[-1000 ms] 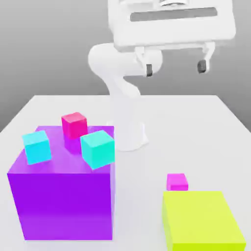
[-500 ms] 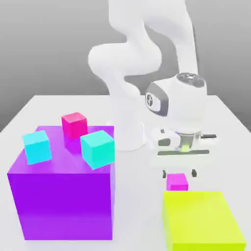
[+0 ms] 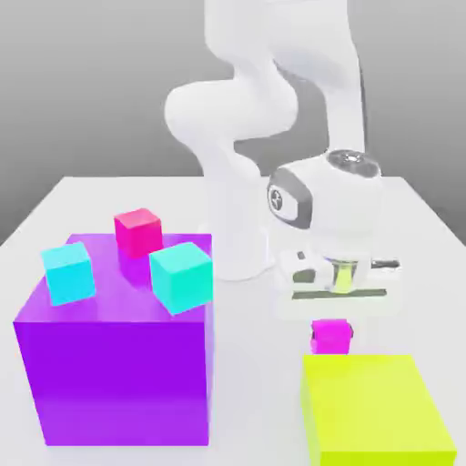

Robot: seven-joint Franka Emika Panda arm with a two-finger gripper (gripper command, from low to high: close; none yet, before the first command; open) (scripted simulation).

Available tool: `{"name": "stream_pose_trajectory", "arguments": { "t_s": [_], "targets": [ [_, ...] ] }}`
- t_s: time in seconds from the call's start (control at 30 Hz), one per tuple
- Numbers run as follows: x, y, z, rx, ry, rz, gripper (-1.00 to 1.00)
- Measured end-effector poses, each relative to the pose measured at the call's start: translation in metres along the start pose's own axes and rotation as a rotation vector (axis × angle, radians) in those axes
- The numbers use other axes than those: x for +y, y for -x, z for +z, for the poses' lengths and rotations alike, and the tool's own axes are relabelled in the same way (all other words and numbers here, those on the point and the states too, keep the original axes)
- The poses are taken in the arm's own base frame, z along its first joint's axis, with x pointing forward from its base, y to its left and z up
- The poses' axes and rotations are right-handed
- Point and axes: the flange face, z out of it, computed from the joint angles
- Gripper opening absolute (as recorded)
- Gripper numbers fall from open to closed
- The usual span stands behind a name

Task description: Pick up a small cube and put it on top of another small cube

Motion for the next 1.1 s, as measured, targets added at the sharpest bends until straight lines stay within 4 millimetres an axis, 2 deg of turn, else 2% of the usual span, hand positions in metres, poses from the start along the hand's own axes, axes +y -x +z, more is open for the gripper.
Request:
{"name": "stream_pose_trajectory", "arguments": {
  "t_s": [0.07,0.1,0.2,0.3,0.4,0.53,0.7,0.93,1.0,1.1],
  "targets": [
    [0.0,-0.002,-0.016,0.002,-0.003,0.002,-1.0],
    [-0.005,-0.015,-0.026,0.013,-0.024,0.015,-1.0],
    [-0.026,-0.067,-0.069,0.075,-0.101,0.055,-1.0],
    [-0.032,-0.131,-0.123,0.163,-0.172,0.109,-1.0],
    [-0.008,-0.184,-0.172,0.22,-0.183,0.215,-1.0],
    [0.05,-0.231,-0.228,0.247,-0.156,0.397,-1.0],
    [0.121,-0.238,-0.261,0.189,-0.097,0.614,-1.0],
    [0.21,-0.214,-0.294,0.067,-0.032,0.898,-1.0],
    [0.214,-0.202,-0.28,0.016,-0.012,0.929,-1.0],
    [0.215,-0.199,-0.24,-0.003,-0.004,0.938,-1.0]
  ]
}}
